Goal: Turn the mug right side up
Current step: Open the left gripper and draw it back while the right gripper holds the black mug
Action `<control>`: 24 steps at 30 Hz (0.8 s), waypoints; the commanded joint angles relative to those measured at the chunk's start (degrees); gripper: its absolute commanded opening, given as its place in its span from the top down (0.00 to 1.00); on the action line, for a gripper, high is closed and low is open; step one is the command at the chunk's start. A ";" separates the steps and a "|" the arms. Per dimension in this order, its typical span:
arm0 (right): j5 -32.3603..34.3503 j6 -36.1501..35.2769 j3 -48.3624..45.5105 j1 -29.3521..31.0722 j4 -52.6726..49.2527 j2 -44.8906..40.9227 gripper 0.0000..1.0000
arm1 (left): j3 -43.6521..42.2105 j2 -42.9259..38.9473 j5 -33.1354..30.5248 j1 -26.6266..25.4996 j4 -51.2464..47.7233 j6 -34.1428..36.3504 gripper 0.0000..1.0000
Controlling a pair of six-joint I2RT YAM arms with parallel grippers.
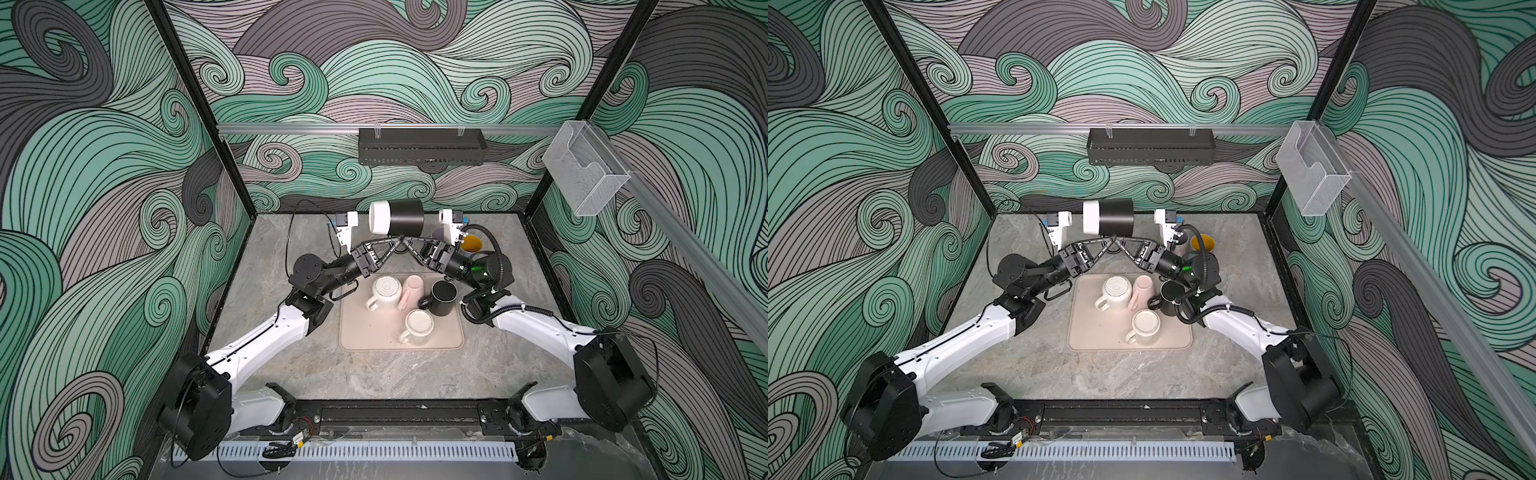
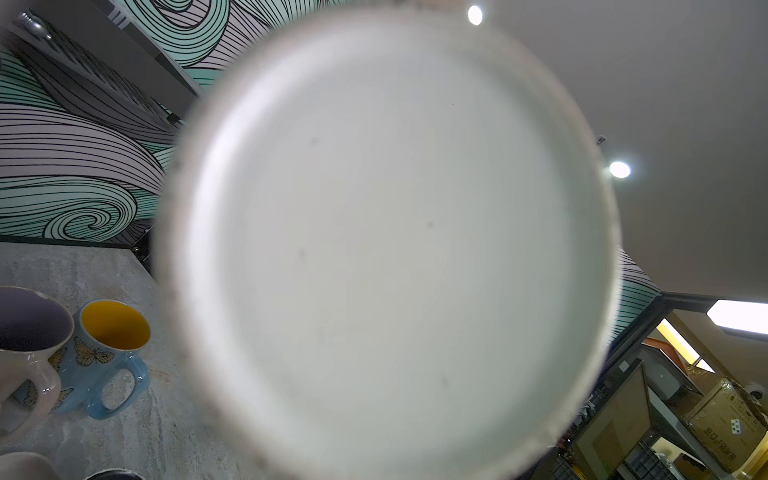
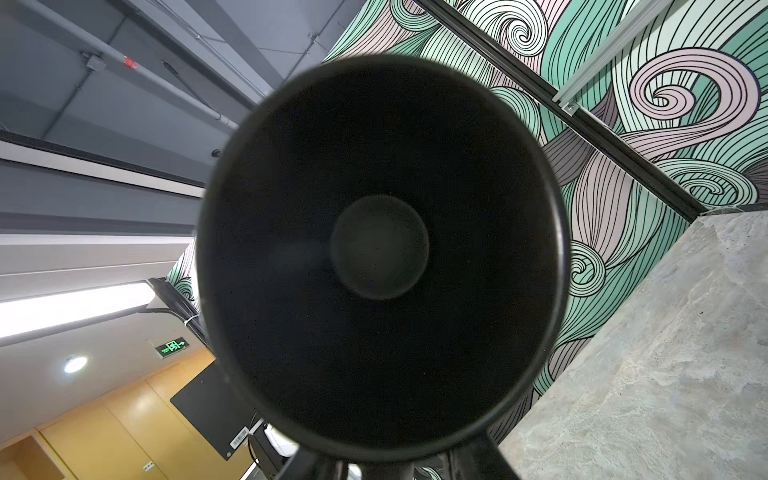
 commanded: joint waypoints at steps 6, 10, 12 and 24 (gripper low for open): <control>2.58 0.83 4.74 -0.11 2.28 1.03 0.65 | 0.18 0.00 1.98 -1.03 5.02 0.33 1.00; 3.19 0.80 5.70 -0.14 2.23 1.66 0.68 | 0.23 0.38 2.04 -1.10 5.03 0.27 1.00; 3.26 1.05 6.43 -0.11 2.10 2.17 0.73 | 0.08 0.57 1.96 -1.19 5.10 0.27 1.00; 3.44 -0.22 7.85 -0.19 0.55 2.90 1.00 | 0.42 -0.22 1.94 -1.12 -2.02 3.96 1.00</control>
